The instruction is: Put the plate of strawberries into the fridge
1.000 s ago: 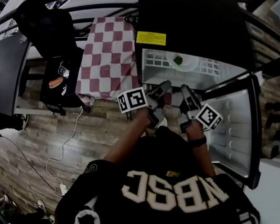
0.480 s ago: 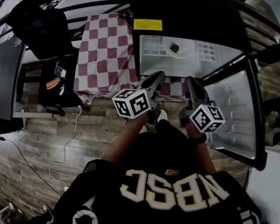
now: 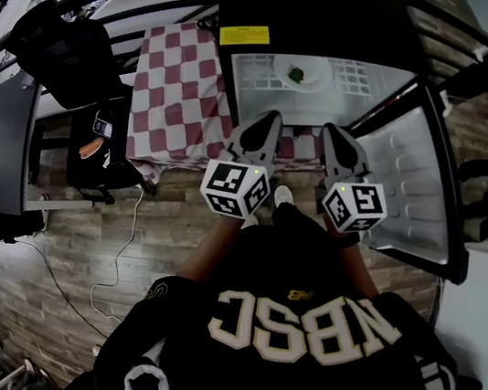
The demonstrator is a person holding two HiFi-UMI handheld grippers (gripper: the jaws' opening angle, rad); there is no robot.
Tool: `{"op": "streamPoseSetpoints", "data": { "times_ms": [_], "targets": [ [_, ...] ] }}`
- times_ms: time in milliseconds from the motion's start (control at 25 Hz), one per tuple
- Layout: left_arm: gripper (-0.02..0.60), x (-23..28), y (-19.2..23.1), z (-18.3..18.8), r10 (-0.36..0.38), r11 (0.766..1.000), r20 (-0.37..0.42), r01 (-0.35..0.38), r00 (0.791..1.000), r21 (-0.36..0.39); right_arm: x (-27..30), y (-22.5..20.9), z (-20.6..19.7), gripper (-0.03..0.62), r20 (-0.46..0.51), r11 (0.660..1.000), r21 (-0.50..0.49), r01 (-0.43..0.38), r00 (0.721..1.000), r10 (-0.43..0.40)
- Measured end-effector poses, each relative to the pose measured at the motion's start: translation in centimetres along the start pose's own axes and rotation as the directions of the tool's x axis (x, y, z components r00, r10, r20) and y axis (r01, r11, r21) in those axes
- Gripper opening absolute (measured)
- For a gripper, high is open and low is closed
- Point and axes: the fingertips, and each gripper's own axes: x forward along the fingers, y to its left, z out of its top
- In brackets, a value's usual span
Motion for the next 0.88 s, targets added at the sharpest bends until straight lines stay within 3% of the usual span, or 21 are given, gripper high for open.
{"op": "streamPoseSetpoints", "data": {
  "times_ms": [200,560,880],
  "targets": [
    [0.016,0.2,-0.2,0.5,0.033,0.996,0.027,-0.035,0.999,0.087,0.1,-0.3,0.6,0.023,-0.003,0.998,-0.060,0.019,1.000,-0.020],
    [0.017,1.0,-0.3,0.7,0.067,0.984,0.046,-0.074,0.997,0.161,0.9,-0.7,1.0,0.023,0.000,0.994,-0.110,0.011,1.000,-0.011],
    [0.016,2.2,0.0,0.1,0.081,0.982,0.041,-0.087,0.996,0.165,1.6,-2.1,0.9,0.023,-0.004,0.993,-0.122,0.012,1.000,-0.013]
  ]
}}
